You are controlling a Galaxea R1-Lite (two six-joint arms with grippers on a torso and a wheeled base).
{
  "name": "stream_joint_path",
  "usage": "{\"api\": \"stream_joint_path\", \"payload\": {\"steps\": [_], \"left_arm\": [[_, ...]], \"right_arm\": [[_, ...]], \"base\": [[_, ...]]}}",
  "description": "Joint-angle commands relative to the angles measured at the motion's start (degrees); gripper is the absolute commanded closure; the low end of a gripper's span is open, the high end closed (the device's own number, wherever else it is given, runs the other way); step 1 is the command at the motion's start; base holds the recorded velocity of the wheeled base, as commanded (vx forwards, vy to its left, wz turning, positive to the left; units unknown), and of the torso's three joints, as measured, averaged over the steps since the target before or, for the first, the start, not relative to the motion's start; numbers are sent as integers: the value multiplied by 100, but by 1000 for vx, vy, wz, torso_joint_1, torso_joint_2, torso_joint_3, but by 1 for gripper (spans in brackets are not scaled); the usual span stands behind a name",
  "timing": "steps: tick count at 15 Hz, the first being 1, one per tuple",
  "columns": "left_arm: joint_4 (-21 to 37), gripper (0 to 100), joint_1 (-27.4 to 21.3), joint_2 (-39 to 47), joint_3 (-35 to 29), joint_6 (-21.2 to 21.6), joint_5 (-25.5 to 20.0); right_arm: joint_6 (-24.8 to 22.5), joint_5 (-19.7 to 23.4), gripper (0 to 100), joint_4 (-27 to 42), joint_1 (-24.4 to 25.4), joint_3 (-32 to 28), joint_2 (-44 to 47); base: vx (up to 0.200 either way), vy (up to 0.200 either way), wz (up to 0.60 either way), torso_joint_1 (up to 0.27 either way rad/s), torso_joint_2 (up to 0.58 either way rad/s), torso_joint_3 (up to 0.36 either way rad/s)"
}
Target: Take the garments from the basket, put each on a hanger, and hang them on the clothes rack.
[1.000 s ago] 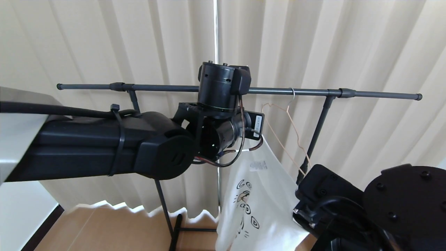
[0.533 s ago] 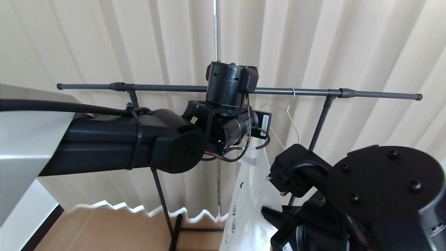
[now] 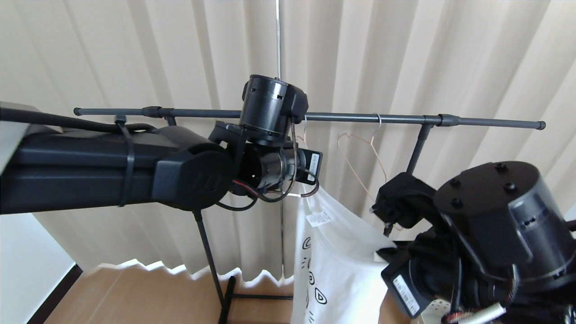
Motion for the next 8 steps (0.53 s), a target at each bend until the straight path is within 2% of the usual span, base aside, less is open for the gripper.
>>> {"api": "stream_joint_path", "payload": {"steps": [1, 3, 5, 7, 8], "left_arm": [[262, 100, 107, -611, 484, 87, -3], [315, 100, 169, -1129, 1328, 324, -3], [315, 100, 160, -1367, 1811, 403, 6], [315, 100, -16, -1674, 2541, 500, 94], [315, 100, -121, -1727, 2690, 491, 138]], "right_arm": [[-133, -86, 100, -21, -587, 17, -81], [-176, -69, 100, -258, -939, -45, -2], [-168, -77, 100, -601, -1062, -142, 235], [-176, -77, 100, -1014, -1176, -484, 666], [-168, -77, 100, -1093, -1202, -625, 824]], "base": [[0, 0, 0, 0, 0, 0], [0, 0, 0, 0, 0, 0], [0, 0, 0, 0, 0, 0], [0, 0, 0, 0, 0, 0], [0, 0, 0, 0, 0, 0]]}}
